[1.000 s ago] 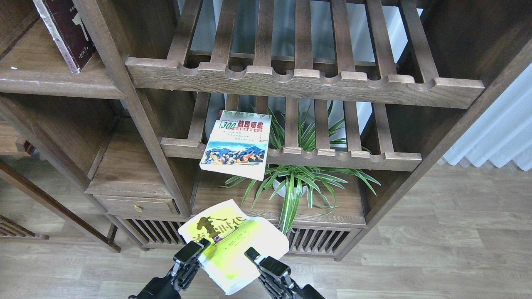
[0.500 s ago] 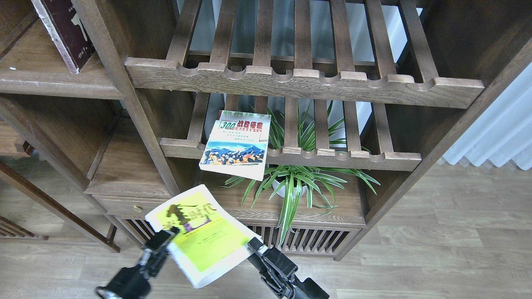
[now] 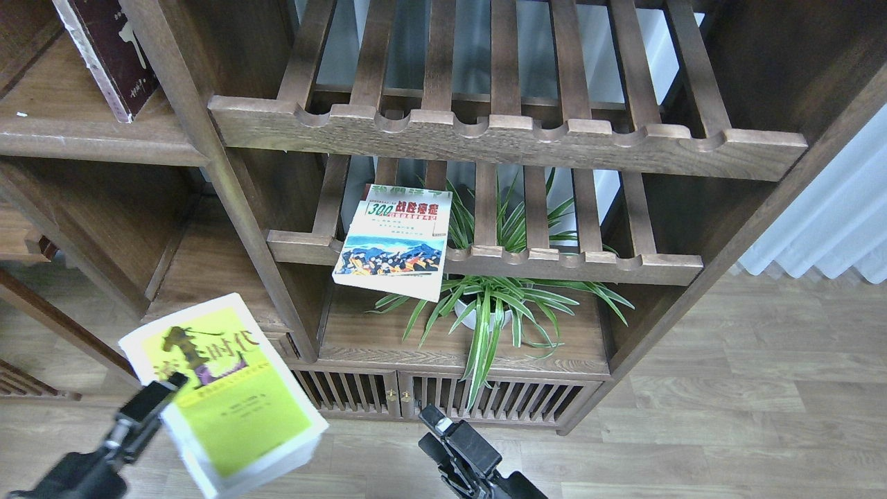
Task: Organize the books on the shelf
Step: 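Carry the yellow-green book with the left gripper toward the side compartment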
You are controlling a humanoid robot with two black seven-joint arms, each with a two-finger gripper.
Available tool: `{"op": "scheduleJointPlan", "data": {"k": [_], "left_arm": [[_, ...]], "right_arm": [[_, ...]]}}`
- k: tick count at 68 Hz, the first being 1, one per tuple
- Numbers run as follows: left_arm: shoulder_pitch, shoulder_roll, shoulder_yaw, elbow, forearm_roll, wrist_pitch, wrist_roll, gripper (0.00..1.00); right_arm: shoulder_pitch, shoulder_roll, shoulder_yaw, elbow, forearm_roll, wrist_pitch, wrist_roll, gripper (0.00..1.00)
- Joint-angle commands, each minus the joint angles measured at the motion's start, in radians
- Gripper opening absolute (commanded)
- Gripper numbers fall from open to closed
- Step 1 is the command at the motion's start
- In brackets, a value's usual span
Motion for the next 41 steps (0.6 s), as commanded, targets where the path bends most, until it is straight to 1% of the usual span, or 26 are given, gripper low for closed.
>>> {"op": "scheduleJointPlan", "data": {"k": [1,9,12,20,34,41], "left_arm": [[0.03,0.054,-0.114,-0.054,-0.001,0.0,-0.002,0.06],[0.055,0.111,-0.223,-0.089,-0.005,0.0,-0.002,0.06],[0.055,0.143,-0.298,-0.091,-0.005,0.0,-0.002,0.06],[0.055,0.186,-0.352,-0.112,-0.005,0.0,0.001,0.06],[0.046,0.246,-0.438,-0.112,0.002,0.0,0.058,0.06],[0.018,0.27,-0.464,-0.106,0.002,0.0,0.076,0.06]], "right_arm": [[0.0,0.0,0.0,-0.003,0.0,0.0,0.0,0.91],[0.003,0.0,0.0,-0.017,0.0,0.0,0.0,0.91],[0.003,0.0,0.0,-0.027,0.0,0.0,0.0,0.91],[0.001,0.0,-0.002,-0.046,-0.002,0.0,0.0,0.91],[0.001,0.0,-0.002,-0.054,-0.002,0.0,0.0,0.91],[0.0,0.0,-0.006,-0.054,-0.002,0.0,0.0,0.91]]}}
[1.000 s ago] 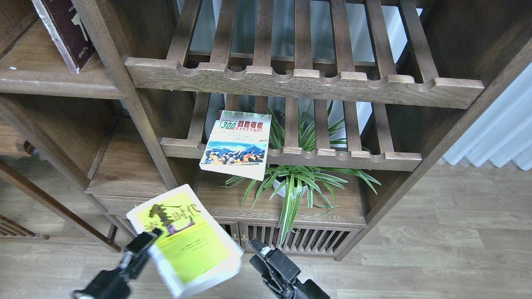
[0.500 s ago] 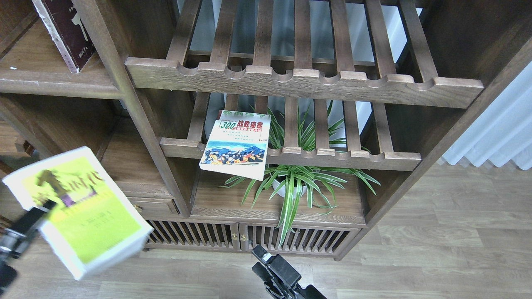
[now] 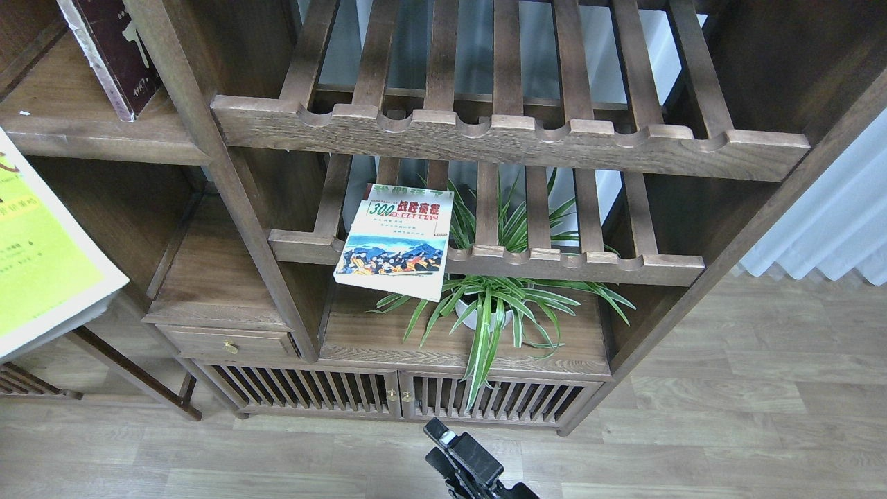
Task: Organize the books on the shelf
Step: 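Carry the yellow-green book with the left gripper toward the side compartment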
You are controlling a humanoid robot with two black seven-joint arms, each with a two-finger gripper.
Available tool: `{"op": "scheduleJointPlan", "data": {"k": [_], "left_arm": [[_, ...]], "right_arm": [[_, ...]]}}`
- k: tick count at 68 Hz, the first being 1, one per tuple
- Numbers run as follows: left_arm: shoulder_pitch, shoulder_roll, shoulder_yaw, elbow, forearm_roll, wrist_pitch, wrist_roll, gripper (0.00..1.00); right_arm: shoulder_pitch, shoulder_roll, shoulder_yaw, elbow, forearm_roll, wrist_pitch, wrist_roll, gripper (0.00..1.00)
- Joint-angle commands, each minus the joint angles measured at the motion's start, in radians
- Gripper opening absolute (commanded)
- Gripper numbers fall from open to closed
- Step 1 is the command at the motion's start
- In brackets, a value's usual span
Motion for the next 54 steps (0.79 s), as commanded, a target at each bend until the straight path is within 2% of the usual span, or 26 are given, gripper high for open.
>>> {"op": "scheduleJointPlan", "data": {"k": [1,15,24,37,54], "left_arm": [[-0.033,0.032,-0.039,0.01,0.003,0.0,0.026,0.06],[-0.087,0.095,-0.091,0.03,0.009,0.0,0.044,0.06],[-0.236,0.149,-0.075,0.099,0.052,0.0,0.064,0.07],[-0.308,0.17,-0.075,0.108,0.133,0.0,0.086,0.07],[-0.536,0.171,-0.021,0.168,0.331,0.0,0.097,0.07]], "right_arm": [[0.0,0.0,-0.005,0.0,0.0,0.0,-0.001,0.91],[0.0,0.0,-0.004,0.0,0.0,0.0,0.001,0.91],[0.0,0.0,-0.002,0.0,0.0,0.0,-0.001,0.91],[-0.004,0.0,0.002,0.0,0.0,0.0,-0.001,0.91],[-0.01,0.0,0.002,0.0,0.0,0.0,-0.001,0.91]]}}
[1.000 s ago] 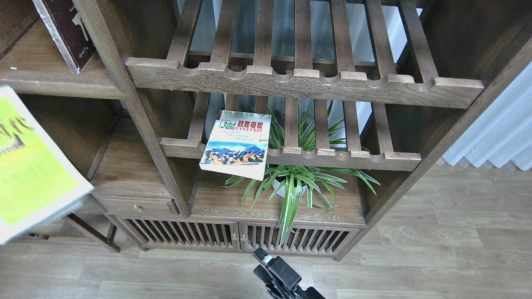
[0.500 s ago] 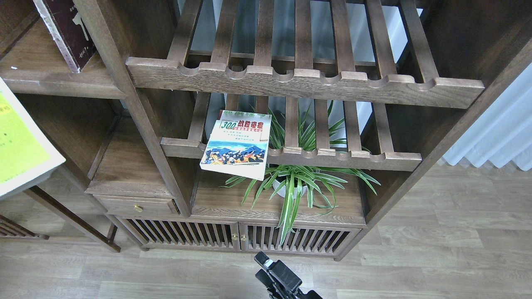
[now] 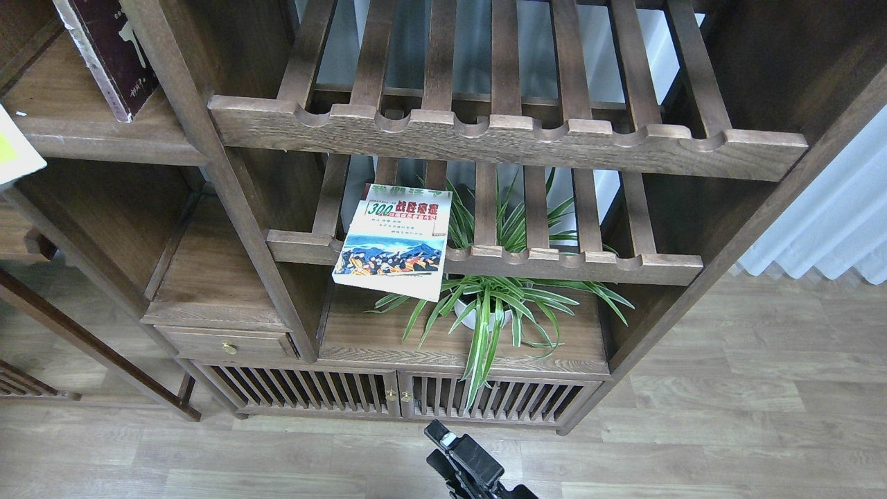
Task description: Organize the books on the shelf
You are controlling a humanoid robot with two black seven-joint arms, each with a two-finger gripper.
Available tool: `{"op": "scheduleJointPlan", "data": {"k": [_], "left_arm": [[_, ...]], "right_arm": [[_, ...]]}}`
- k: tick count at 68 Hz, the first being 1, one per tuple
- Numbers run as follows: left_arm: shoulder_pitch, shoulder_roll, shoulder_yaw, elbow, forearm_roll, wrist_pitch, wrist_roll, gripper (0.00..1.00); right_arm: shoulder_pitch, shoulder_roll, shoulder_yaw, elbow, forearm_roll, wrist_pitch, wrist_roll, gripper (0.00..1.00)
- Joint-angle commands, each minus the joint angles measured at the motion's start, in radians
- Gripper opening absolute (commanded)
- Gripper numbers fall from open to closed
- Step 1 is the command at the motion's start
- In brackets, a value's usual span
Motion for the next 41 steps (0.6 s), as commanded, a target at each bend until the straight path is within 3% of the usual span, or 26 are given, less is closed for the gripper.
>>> {"op": "scheduleJointPlan", "data": {"k": [1,22,41], "left_arm": [[-0.109,0.001,0.027,0.023,0.082,0.0,0.008,0.07],[-0.31,-0.021,0.082,0.099,0.298,0.0,0.022,0.07],[-0.455,-0.12,0.127,0.135,0.45,0.0,0.02,0.07]], "right_arm": [[-0.001,0.0,0.0,0.0,0.001,0.0,0.0,0.91],[-0.002,0.0,0.0,0.0,0.001,0.0,0.001,0.91],[-0.005,0.0,0.002,0.0,0.003,0.0,0.003,0.91]]}}
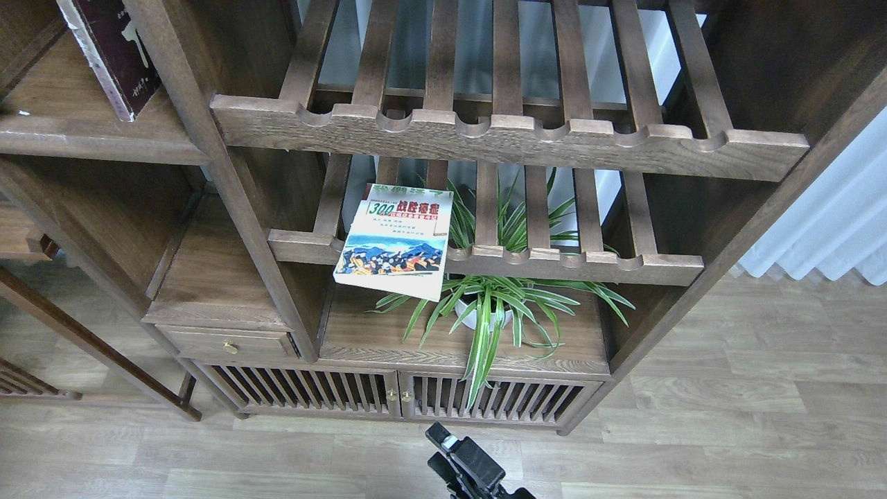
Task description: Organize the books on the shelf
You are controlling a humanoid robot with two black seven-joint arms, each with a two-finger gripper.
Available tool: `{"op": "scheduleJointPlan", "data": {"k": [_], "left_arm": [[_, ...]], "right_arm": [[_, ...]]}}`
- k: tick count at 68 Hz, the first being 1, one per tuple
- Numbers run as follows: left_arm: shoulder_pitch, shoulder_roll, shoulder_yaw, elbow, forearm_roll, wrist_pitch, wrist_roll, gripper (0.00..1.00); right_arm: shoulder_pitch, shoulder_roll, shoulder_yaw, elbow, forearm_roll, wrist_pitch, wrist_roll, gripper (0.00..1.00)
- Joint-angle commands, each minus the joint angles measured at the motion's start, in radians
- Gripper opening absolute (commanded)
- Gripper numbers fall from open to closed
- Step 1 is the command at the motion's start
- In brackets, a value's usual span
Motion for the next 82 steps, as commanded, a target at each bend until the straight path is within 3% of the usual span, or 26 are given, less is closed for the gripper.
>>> {"op": "scheduleJointPlan", "data": {"k": [1,16,44,82], "left_arm": [[-0.063,-0.038,0.034,0.017,0.057,0.0,-0.002,0.07],[-0.227,-0.128,0.121,0.075,0.136,0.0,-0.003,0.07],[-0.269,-0.193,0.157,0.087,0.134,0.0,-0.017,0.07],[-0.292,-0.155,0.132,0.086,0.088,0.0,-0.026,0.07]], "right_arm": [[-0.001,0.0,0.0,0.0,0.0,0.0,-0.001,0.91],[-0.001,0.0,-0.001,0.002,0.0,0.0,0.001,0.91],[0.001,0.0,-0.001,0.003,0.003,0.0,0.002,0.91],[0.047,0.0,-0.003,0.031,0.005,0.0,0.019,0.9]]}}
